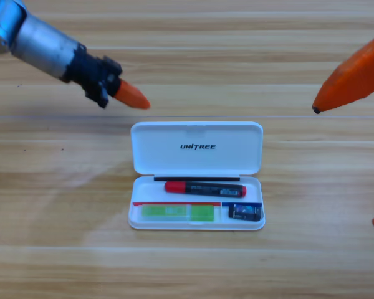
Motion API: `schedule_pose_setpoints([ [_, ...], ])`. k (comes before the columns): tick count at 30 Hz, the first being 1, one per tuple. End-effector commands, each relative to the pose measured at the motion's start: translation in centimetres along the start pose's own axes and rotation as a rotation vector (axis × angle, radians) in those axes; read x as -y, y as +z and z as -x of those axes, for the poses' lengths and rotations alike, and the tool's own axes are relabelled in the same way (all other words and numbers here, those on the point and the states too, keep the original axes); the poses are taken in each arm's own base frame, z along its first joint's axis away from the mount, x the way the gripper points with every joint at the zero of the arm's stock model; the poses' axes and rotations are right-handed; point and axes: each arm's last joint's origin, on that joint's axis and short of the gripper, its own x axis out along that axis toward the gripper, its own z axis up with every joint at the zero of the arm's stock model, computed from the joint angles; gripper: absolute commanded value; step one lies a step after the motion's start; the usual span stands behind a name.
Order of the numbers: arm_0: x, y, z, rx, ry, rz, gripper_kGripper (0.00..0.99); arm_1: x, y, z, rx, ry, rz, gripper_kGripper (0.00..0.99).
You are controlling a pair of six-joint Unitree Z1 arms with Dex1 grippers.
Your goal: Clean up eraser and pencils
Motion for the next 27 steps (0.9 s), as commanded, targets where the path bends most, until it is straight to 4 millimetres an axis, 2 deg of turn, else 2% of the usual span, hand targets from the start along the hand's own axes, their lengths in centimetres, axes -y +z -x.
schedule_pose_setpoints([
  [1, 1.2, -1.3, -4.0, -0.051, -0.134, 0.045, 0.0, -0.7, -0.5, 0.4, 0.026, 0.024, -0.002, 0.98],
  [19, 6.7, 1.9, -3.2, -0.074, -0.256, -0.008, 0.0, -0.4, -0.7, -0.2, 0.028, 0.041, -0.007, 0.982],
  [27, 8.4, 1.7, -3.6, -0.117, -0.271, -0.067, 0.0, -0.3, -0.7, -0.5, 0.03, 0.04, -0.008, 0.982],
])
